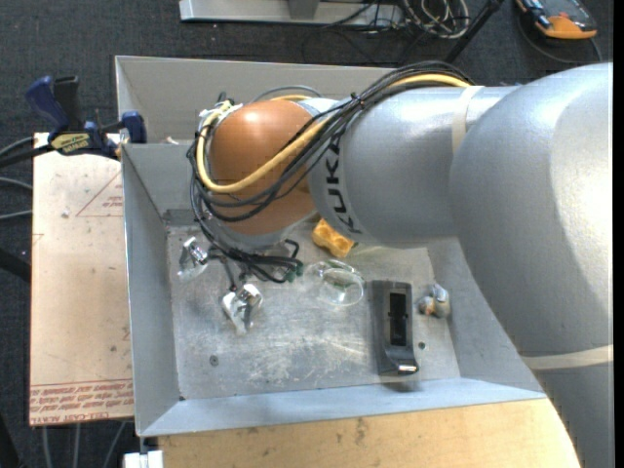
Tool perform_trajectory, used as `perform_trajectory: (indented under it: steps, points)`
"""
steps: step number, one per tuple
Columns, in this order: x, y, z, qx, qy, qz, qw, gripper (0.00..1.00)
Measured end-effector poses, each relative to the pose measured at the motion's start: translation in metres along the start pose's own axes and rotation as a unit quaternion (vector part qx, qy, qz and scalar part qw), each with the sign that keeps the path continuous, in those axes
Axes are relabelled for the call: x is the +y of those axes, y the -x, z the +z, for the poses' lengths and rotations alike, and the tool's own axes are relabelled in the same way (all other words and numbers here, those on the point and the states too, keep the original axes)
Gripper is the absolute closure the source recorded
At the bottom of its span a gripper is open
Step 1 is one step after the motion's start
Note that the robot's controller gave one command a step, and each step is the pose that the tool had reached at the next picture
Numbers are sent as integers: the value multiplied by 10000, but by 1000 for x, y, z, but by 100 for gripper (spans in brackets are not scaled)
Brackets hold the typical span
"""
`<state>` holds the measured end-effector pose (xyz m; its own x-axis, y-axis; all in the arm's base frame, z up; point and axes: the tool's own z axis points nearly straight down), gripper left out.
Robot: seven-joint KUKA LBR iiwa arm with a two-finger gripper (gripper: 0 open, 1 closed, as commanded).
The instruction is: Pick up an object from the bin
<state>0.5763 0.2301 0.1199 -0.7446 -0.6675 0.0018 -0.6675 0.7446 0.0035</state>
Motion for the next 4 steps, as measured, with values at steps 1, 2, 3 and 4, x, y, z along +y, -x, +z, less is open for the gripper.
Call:
perform_trajectory:
  steps: [1, 2, 3, 4]
  points:
    - [0, 1, -2, -16, -7, 4, 10000, 0]
    - [-65, -47, 40, -68, 9, 580, 9983, 100]
    - [-65, -47, 40, -69, 8, 580, 9983, 100]
    - [-70, -39, -58, -29, -15, 729, 9973, 100]
